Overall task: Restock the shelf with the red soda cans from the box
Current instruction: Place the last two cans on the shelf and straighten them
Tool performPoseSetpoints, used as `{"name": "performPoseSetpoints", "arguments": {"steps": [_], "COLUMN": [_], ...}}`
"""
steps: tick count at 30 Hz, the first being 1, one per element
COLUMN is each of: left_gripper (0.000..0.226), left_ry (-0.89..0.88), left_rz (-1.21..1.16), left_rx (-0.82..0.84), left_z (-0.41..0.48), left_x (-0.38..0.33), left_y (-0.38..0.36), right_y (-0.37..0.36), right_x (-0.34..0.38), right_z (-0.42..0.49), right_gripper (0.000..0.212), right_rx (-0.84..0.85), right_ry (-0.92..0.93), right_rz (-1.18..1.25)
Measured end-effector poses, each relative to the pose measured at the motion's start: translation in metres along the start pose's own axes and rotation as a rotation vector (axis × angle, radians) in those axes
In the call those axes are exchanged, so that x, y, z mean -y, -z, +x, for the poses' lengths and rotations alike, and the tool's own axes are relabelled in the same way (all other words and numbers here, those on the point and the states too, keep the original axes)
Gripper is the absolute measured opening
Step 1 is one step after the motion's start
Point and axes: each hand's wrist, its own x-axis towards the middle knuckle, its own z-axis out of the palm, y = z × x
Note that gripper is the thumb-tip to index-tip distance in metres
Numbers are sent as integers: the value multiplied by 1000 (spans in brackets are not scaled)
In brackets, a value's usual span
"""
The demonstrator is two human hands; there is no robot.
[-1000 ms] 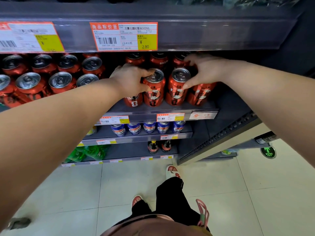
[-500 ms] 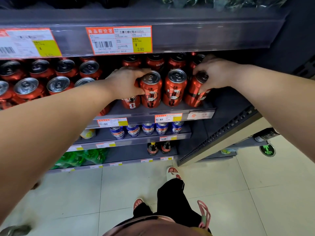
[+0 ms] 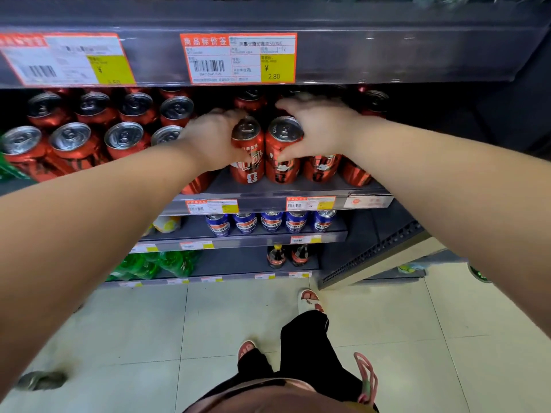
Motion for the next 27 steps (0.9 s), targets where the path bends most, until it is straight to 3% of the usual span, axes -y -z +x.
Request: {"name": "performPoseSetpoints", "arguments": {"steps": [6,17,27], "left_gripper": [81,88,81], "left_ry": [3,20,-18], "left_rz": [-68,-23,-12], "left_rx": [6,35,45], "left_z": [1,2,0], "left_x": [4,3,1], "left_y": [-2,1,5], "right_y": [-4,-13,-17], "right_x": [0,-10,-11], "right_z": [14,9,13], "right_gripper": [78,95,94], "right_rx": [16,49,59], "right_ry": [25,11,-31], "right_rz": [39,92,39]}}
